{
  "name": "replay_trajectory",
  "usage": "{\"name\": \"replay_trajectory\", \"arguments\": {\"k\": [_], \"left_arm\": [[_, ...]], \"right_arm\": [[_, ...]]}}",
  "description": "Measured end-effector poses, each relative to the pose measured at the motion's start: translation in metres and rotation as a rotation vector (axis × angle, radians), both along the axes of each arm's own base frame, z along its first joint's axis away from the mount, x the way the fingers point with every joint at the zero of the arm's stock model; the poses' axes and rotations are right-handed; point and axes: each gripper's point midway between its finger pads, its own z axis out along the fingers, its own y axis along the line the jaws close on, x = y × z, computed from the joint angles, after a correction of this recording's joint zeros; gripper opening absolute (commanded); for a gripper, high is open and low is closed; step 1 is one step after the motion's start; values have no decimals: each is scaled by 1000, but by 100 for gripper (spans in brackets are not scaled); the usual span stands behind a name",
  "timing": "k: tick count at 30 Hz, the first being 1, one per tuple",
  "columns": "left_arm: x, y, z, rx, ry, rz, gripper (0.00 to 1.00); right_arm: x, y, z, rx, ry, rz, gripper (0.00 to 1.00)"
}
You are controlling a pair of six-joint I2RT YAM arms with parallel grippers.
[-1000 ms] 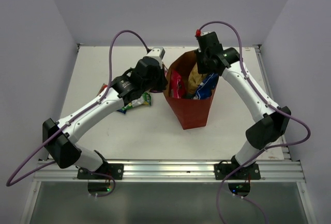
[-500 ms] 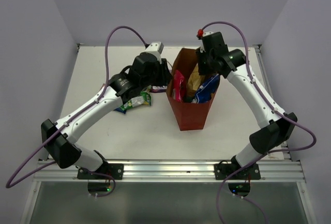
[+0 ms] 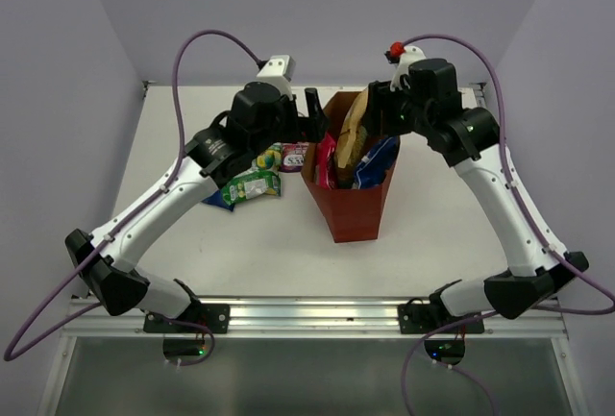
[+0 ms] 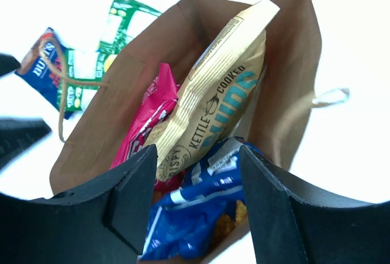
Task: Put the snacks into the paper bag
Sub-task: Place the snack in the paper bag, then pick up the snack from the center of the board.
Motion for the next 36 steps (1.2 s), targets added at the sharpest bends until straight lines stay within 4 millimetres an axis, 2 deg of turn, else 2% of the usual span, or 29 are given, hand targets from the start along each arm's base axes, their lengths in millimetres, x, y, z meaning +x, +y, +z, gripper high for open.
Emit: {"name": "replay_trajectory", "arguments": {"k": [4, 9, 12, 17, 23, 27, 32, 36], "left_arm": [[3, 18, 16, 0, -35, 46, 100], [3, 39, 29, 0, -64, 89, 98], [0, 43, 29, 10, -62, 92, 98], [-3, 55, 18, 59, -40, 120, 98], [-9, 94, -6, 112, -2, 195, 98], [-10, 123, -29, 141, 39, 256, 97], [-8, 153, -61, 170, 101, 326, 96], [-7, 166, -92, 198, 165, 360, 95]], "right_arm": [[-5, -1, 6, 19, -28, 7, 61], [-1, 6, -5, 30, -1, 16, 61], [3, 15, -13, 57, 17, 37, 61], [10, 17, -27, 49, 44, 20, 61], [11, 2, -61, -24, 96, -47, 61], [11, -8, -74, -66, 111, -87, 61], [12, -19, -80, -99, 116, -123, 61], [11, -24, -80, -113, 111, -133, 61]]}}
